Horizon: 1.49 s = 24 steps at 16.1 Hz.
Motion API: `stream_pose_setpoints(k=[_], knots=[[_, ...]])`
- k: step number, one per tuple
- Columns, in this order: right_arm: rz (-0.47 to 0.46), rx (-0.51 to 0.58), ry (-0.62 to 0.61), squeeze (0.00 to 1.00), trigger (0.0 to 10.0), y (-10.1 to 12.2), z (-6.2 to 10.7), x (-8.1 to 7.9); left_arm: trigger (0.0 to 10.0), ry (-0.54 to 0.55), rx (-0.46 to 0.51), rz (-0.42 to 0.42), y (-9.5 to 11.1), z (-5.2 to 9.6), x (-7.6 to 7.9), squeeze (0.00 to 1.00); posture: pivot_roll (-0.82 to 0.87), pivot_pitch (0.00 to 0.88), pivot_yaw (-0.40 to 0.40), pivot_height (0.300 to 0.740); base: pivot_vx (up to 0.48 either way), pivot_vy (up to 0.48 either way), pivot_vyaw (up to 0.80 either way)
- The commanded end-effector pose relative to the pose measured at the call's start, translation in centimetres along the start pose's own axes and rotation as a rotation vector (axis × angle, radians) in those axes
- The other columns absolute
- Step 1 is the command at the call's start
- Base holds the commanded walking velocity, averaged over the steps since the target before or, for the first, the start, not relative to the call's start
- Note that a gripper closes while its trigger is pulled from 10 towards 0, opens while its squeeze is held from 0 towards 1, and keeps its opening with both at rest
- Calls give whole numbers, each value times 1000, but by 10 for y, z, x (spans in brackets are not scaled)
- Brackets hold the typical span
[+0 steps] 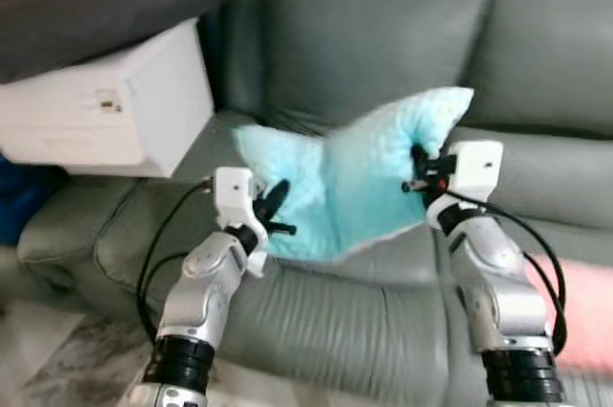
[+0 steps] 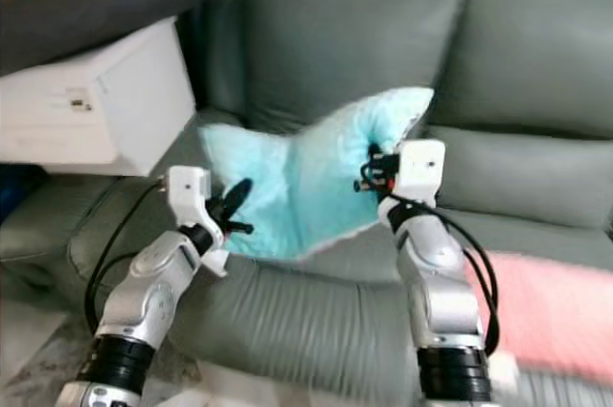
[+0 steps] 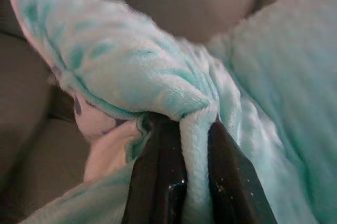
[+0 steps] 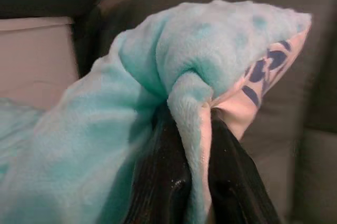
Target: Move the pillow to the sofa
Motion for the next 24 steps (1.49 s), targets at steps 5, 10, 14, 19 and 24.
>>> stream_pose_setpoints(k=[5, 10, 14, 19, 24], knots=[[-1, 54, 47, 0, 10000, 15, -3, -16, 10000, 35, 2, -16, 5, 3, -9, 0, -196, 0, 50, 740, 0, 0, 0], [-1, 55, 46, 0, 10000, 16, -3, -17, 10000, 15, -28, -7, 1, 3, -5, 0, -195, 0, 53, 740, 0, 192, 0], [-6, 59, 43, 0, 10000, 16, -3, -17, 10000, -31, -51, -75, -1, 7, -2, 0, -193, 0, 58, 740, 0, 480, 0], [-16, 59, 35, 0, 10000, 15, -2, -16, 10000, -22, -14, -100, 4, 8, -2, 0, -188, 0, 66, 740, 0, 96, 0], [-16, 56, 37, 0, 10000, 13, -3, -18, 10000, -29, -32, -120, -4, 11, 1, 0, -183, 0, 64, 740, 0, 0, 0]])
Point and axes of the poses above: a point about 5 cm out from each wrist's last joint towards the gripper, its own z axis pointing back from the gripper into the wrist, its own y axis along the axis of the wrist's last joint, x = y × z, the point moved 6 cm from there along -z, pointing out of the wrist towards the gripper, and after that the axes turned 14 degrees about z, right-handed, at the moved point
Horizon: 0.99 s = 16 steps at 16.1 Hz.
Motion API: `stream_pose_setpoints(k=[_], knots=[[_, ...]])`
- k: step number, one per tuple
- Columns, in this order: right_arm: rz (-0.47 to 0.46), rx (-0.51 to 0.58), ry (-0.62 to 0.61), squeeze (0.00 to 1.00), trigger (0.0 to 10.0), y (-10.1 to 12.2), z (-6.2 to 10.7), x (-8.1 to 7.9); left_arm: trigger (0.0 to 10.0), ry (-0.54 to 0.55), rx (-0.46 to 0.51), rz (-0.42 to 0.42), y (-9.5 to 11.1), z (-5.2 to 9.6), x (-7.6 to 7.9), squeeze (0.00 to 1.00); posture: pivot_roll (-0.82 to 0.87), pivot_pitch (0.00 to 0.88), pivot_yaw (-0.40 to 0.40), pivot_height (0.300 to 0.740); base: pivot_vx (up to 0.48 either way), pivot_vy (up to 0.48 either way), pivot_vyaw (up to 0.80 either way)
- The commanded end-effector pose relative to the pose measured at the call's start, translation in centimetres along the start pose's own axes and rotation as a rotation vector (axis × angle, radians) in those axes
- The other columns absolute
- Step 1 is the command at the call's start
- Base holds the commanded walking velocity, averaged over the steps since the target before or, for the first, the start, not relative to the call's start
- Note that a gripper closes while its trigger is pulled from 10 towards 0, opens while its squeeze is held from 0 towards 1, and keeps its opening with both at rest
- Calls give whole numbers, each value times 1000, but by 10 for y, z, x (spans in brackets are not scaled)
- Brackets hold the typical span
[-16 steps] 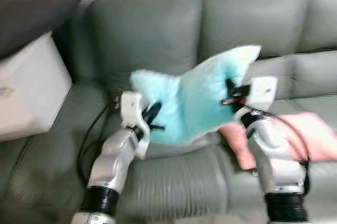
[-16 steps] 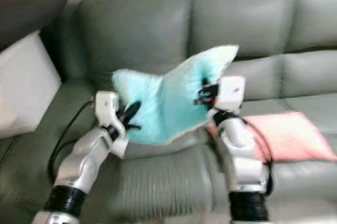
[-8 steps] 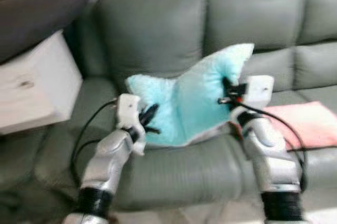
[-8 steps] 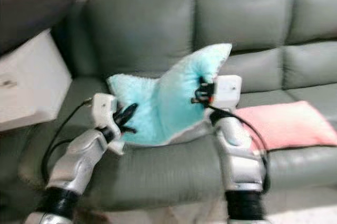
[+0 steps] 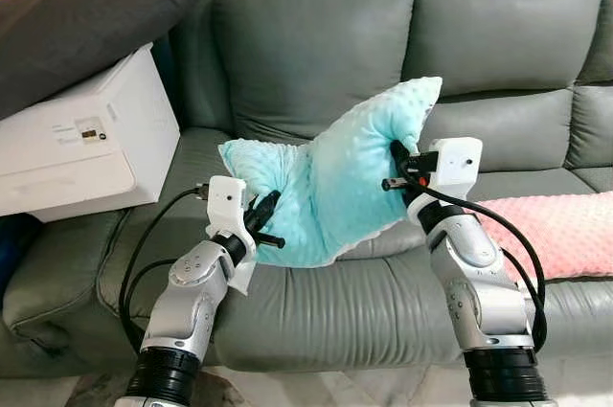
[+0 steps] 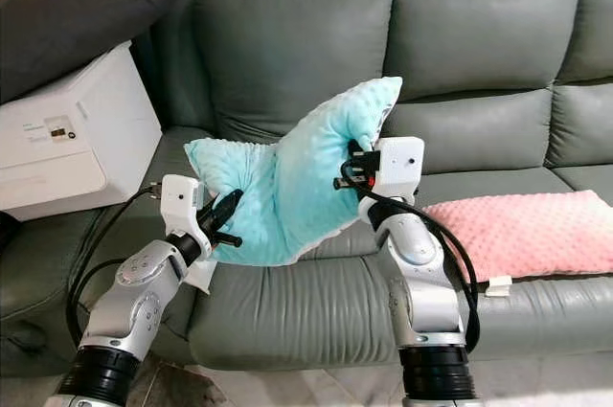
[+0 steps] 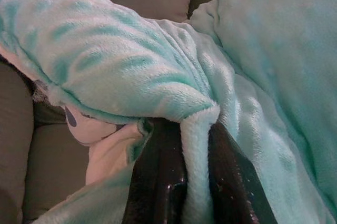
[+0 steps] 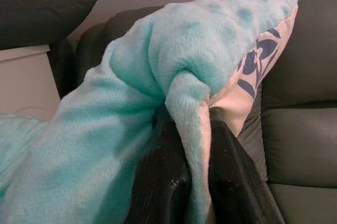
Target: Move the pillow to the sofa
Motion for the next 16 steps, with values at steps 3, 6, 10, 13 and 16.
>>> stream_pose_setpoints(k=[3, 6, 10, 13, 16], knots=[[4, 19, 2, 0, 10000, 5, -2, -3, 10000, -9, 10, -52, 4, 1, 2, 0, -179, 0, 64, 740, 0, 0, 0], [8, -28, -17, 0, 10000, -9, 1, 1, 10000, 66, 1, -75, -5, 2, -16, 0, -177, 0, 63, 740, 0, 0, 0], [51, -162, -100, 0, 10000, -47, 13, 23, 10000, 117, 2, -48, -16, 4, -37, 0, -164, 0, 65, 740, 0, 0, 0], [54, -191, -193, 0, 10000, -55, 31, 43, 10000, 134, 13, -52, -16, 1, -42, 0, -169, 80, 92, 740, 0, 0, 0], [29, -229, -247, 0, 10000, -68, 50, 47, 10000, 122, 19, -51, -17, -3, -40, 0, -163, 173, 121, 740, 0, 0, 0]])
Point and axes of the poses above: a point about 5 cm out from each wrist's last joint towards the gripper, its own z axis pointing back from the gripper into the wrist, its own y axis along the axis of the wrist's last joint, x = y × z, the point moved 6 cm from there along -z, pointing out of the wrist towards the gripper, and after that the axes turned 14 degrees about z, right-handed, at the moved point
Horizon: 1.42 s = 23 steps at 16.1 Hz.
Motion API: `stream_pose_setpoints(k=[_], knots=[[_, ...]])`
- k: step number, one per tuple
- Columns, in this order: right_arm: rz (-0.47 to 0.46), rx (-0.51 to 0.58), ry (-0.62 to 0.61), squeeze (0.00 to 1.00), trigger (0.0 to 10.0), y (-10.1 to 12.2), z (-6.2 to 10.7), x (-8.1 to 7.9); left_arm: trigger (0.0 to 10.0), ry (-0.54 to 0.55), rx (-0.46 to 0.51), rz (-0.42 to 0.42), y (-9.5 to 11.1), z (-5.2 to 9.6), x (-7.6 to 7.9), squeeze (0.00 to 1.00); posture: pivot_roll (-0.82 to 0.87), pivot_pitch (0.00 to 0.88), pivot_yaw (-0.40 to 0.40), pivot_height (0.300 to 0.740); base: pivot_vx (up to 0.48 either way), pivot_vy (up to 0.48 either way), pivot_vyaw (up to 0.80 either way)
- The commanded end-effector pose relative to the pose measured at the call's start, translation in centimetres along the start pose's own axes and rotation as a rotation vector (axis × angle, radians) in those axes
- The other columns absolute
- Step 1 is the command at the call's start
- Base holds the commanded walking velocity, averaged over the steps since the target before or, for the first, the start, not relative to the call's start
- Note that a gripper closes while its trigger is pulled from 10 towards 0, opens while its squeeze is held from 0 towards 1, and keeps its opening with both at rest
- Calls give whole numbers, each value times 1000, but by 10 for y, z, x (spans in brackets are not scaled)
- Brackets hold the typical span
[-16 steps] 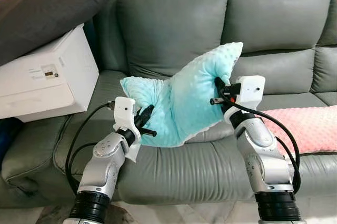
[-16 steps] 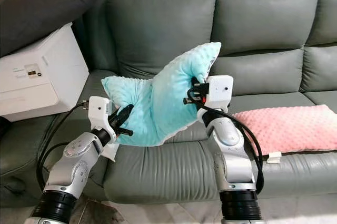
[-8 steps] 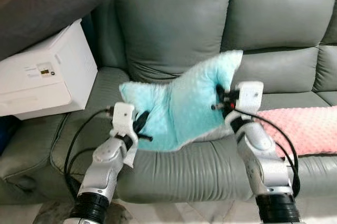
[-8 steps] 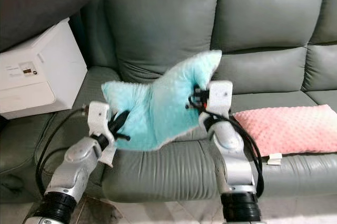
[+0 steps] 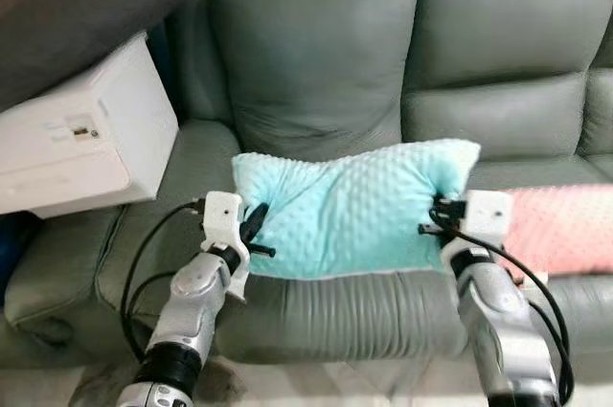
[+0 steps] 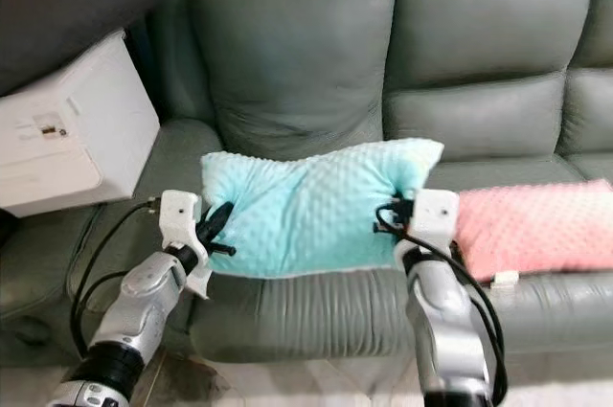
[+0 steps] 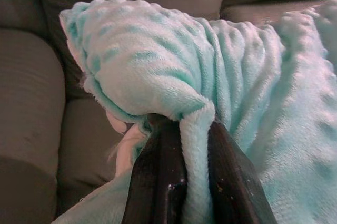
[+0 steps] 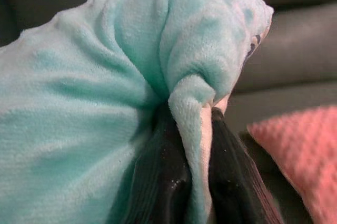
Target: Move the pillow to the sofa
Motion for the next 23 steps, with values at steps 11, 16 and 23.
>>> stream_pose_setpoints(k=[11, 16, 23], knots=[[1, 6, -59, 0, 10000, 20, -40, 34, 10000, 52, 125, -35, 58, -43, 10, 0, -160, 364, 137, 740, 0, 0, 0], [30, -23, -19, 0, 10000, 20, -70, 32, 10000, 157, 137, -1, 60, -51, 7, 0, -155, 410, 136, 740, 0, 0, 0], [-20, 34, 41, 0, 10000, 31, -85, -6, 10000, 201, 90, 82, 35, -46, -1, 0, -156, 424, 119, 740, 0, 0, 0]])
Point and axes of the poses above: a point about 5 cm out from each wrist's last joint towards the gripper, its own z axis pointing back from the gripper into the wrist, its own y axis along the axis of the wrist's last joint, x = y × z, the point moved 6 cm from there along -z, pointing out of the wrist towards the gripper, and after that the axes turned 14 degrees about z, right-handed, at the moved point
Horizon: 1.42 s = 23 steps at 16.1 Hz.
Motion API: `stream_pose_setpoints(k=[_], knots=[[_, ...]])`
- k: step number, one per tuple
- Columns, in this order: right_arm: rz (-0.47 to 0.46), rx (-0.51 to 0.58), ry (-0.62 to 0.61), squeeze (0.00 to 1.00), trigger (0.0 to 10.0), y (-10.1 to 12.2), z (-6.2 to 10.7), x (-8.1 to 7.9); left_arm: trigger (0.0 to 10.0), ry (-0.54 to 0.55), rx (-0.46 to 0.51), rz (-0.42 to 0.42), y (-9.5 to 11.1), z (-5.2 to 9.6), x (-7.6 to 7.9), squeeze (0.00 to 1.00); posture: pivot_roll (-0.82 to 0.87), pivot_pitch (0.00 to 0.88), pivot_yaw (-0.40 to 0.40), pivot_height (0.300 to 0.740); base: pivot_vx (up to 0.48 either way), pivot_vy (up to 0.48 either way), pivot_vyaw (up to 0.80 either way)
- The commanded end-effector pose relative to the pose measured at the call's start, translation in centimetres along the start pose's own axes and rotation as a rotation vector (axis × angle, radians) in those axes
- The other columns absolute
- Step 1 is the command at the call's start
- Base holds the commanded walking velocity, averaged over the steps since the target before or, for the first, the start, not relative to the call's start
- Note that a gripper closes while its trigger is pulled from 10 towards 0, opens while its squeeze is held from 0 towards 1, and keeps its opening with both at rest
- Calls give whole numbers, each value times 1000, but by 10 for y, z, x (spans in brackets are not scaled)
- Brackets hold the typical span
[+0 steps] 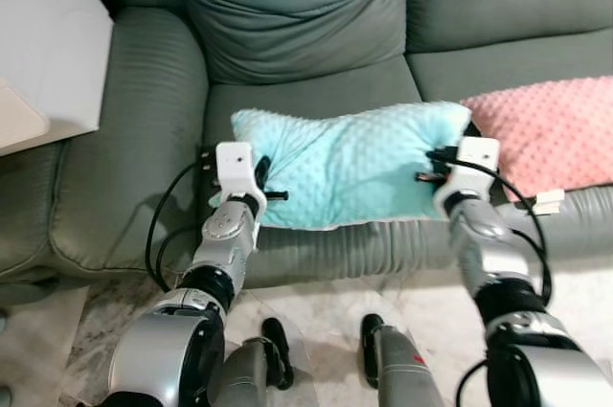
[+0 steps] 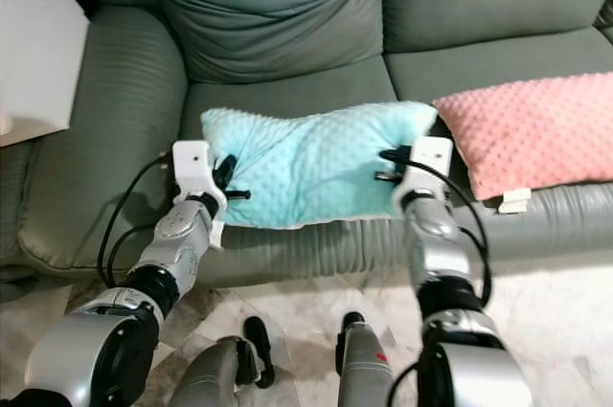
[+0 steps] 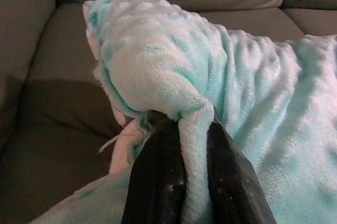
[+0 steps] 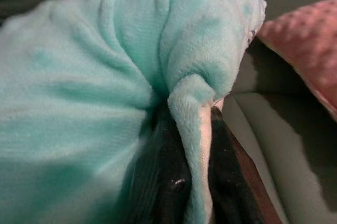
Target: Move the pillow to the sofa
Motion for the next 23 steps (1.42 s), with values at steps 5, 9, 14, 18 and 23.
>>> stream_pose_setpoints(k=[5, 9, 14, 18, 23], knots=[[-22, 103, 20, 0, 10000, 17, -2, -9, 10000, 19, 47, 17, 13, -4, 3, 0, -159, 434, 115, 740, 0, 0, 0], [-33, 129, 19, 490, 10000, 19, -1, -11, 10000, 29, 67, 40, 24, -8, 2, 1000, -159, 446, 118, 740, 0, 0, 0], [-37, 108, 20, 1000, 10000, 8, 2, -17, 10000, 46, 58, 30, 20, -6, -2, 1000, -160, 449, 120, 740, 0, 0, 0], [-42, 97, 18, 1000, 10000, 3, 3, -20, 10000, 56, 44, 26, 13, -3, -6, 1000, -160, 452, 122, 740, 0, 0, 0], [-40, 89, 10, 1000, 10000, 3, 2, -18, 10000, 49, 27, 25, 4, -1, -3, 1000, -158, 455, 125, 740, 0, 0, 0]])
Point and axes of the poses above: a point about 5 cm out from each wrist's last joint towards the gripper, its own z axis pointing back from the gripper into the wrist, its own y axis along the axis of the wrist's last joint, x = y × z, the point moved 6 cm from there along -z, pointing out of the wrist towards the gripper, and after that the axes turned 14 degrees about z, right-handed, at the moved point
